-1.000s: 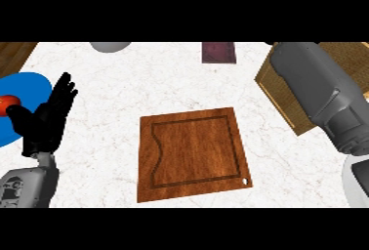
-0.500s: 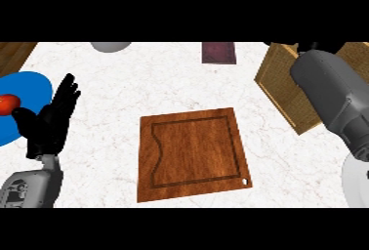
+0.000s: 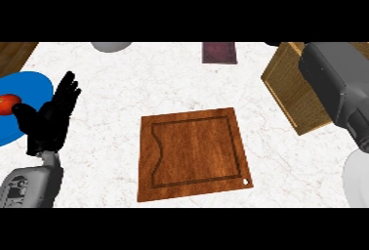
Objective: Pick the cupcake from the cutting board and place it in the basket
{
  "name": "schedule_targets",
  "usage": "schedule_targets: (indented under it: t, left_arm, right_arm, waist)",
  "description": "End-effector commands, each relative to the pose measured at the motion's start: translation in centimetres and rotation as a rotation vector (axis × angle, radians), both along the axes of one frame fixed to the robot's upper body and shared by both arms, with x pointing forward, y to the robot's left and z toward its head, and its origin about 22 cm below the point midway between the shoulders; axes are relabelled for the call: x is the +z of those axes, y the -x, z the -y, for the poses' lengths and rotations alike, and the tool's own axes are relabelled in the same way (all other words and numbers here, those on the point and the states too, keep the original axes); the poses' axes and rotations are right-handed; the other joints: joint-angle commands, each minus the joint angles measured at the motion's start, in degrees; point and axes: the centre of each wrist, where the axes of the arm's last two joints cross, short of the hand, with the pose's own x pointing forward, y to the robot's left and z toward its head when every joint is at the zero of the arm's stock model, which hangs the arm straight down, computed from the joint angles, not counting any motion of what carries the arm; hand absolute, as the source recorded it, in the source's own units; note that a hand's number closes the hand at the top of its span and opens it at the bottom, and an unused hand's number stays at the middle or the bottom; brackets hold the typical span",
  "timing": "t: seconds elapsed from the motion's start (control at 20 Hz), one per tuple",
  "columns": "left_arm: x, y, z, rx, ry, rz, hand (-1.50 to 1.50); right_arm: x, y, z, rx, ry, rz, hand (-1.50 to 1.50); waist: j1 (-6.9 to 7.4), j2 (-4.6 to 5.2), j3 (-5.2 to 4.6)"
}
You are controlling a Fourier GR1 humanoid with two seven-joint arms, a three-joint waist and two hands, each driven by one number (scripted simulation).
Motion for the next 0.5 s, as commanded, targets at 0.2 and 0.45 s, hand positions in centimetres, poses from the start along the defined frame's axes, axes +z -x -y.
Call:
schedule_targets:
  t: [0.2, 0.45]
  left_arm:
    - [0.0, 0.3, -0.1, -0.018, 0.008, 0.01, 0.0]
    - [0.4, -0.7, -2.0, -0.002, -0.002, -0.006, 0.0]
  right_arm:
    - [0.1, 0.1, 1.3, -0.077, -0.021, -0.102, 1.5]
    - [0.2, 0.2, 2.1, -0.096, -0.096, -0.266, 1.5]
  waist:
    - [0.3, 0.25, 0.15]
    - [0.26, 0.53, 0.14]
